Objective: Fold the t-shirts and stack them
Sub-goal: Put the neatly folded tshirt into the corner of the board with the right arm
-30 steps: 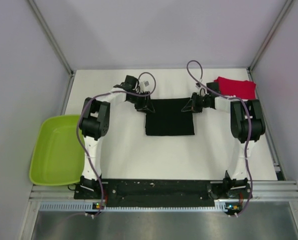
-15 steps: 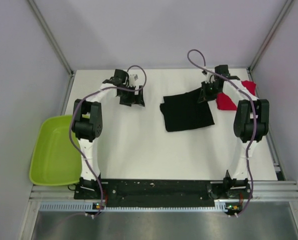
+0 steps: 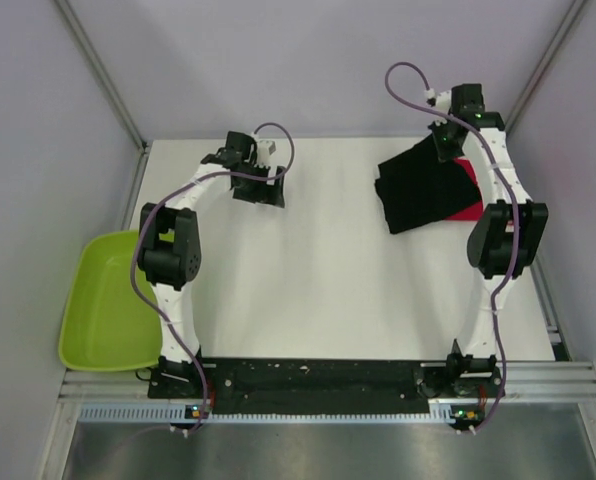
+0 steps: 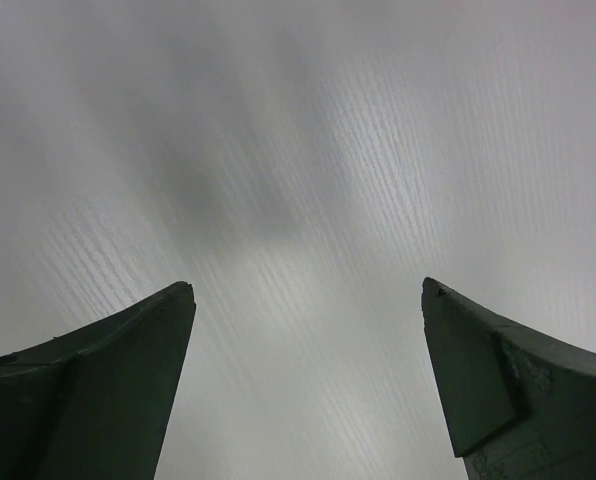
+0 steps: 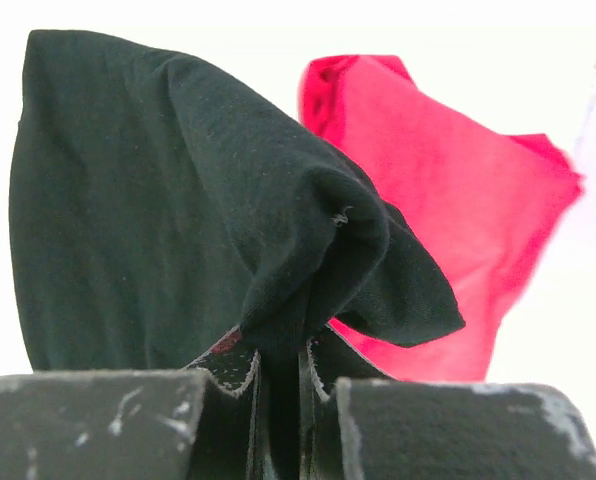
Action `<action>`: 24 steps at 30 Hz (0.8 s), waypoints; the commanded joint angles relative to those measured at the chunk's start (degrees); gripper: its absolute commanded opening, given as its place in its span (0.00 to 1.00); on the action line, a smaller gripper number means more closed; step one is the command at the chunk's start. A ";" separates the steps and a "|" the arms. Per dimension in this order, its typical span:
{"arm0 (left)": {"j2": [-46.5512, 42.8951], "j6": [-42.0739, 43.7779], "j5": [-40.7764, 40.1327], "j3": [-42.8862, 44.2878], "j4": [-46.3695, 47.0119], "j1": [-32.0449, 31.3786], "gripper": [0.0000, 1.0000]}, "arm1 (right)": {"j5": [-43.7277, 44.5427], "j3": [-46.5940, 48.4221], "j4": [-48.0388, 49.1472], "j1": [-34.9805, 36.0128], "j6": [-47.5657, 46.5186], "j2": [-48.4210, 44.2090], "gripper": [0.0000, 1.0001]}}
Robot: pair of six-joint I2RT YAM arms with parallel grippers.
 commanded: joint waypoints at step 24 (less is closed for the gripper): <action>-1.86 3.17 -3.50 -0.18 0.07 -0.02 0.99 | 3.16 13.91 -1.38 -13.23 -9.26 1.28 0.00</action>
